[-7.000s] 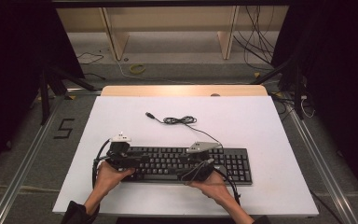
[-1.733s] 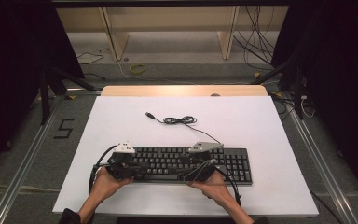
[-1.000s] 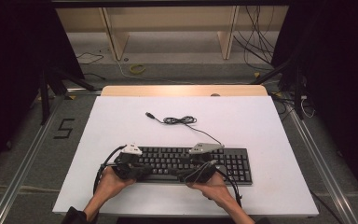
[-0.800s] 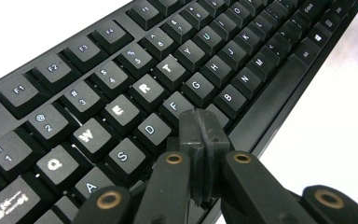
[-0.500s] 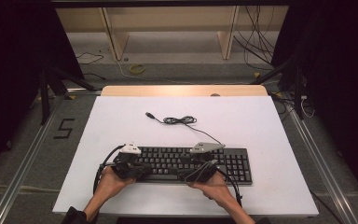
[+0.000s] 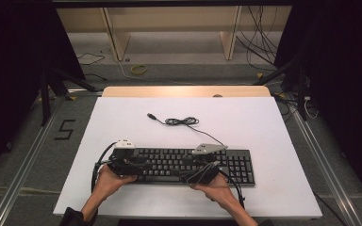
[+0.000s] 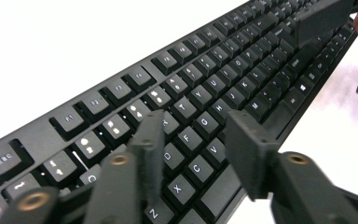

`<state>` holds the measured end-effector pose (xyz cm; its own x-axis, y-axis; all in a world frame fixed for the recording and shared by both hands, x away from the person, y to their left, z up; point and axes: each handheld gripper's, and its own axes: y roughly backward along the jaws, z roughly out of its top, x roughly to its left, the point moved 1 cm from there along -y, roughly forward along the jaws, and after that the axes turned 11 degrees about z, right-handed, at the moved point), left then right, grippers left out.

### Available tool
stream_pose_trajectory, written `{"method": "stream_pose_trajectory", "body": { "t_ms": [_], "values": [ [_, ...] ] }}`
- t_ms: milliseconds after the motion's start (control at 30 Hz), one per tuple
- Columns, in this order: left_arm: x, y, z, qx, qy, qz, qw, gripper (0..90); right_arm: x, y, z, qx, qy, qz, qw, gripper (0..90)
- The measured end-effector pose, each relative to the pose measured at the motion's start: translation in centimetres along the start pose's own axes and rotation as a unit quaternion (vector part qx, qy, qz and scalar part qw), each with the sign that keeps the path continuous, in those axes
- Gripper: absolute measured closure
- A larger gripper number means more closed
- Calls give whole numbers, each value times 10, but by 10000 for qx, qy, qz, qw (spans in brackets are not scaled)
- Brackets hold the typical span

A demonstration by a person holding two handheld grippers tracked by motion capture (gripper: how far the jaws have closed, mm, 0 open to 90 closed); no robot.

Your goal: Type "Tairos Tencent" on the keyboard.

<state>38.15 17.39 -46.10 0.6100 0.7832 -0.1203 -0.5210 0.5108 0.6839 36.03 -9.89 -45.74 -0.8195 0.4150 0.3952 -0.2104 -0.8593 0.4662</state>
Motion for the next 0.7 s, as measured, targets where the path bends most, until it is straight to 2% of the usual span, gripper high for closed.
{"method": "stream_pose_trajectory", "body": {
  "t_ms": [200,333,700],
  "values": [
    [5,2,3,-65,122,93,9999,420,0,0,0,-6,-10,-3,10000,357],
    [8,4,5,-141,249,110,9995,392,-1,-1,0,2,3,-3,10000,357],
    [18,5,7,-144,404,218,9988,346,-1,-1,0,11,-1,-8,10000,354]
  ]
}}
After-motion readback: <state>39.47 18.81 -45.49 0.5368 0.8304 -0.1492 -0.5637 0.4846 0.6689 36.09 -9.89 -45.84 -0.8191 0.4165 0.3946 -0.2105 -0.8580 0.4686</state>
